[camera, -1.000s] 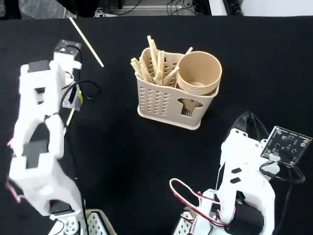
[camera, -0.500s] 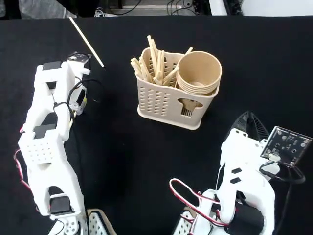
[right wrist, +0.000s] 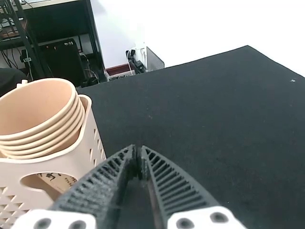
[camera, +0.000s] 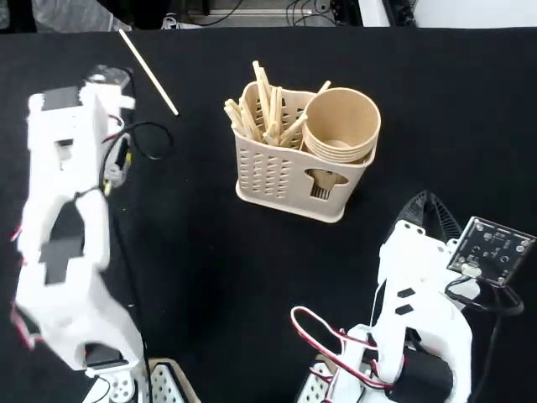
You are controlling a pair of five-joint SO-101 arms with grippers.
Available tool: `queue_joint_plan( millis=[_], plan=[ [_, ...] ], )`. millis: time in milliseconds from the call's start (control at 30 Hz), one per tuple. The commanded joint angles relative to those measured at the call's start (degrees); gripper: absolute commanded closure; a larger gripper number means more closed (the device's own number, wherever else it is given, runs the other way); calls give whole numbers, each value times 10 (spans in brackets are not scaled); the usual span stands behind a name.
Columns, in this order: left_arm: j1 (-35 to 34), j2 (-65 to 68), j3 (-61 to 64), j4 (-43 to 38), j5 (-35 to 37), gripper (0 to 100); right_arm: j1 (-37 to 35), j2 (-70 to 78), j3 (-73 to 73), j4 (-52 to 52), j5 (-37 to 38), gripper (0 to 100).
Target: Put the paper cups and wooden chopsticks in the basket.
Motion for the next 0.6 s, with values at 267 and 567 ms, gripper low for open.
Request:
queue_joint_plan(
  millis=[267,567],
  plan=[
    [116,-613,330,-412,127,971,-6,0,-1,-12,6,976],
    [253,-811,446,-760,271,971,-6,0,-1,-12,6,976]
  ],
)
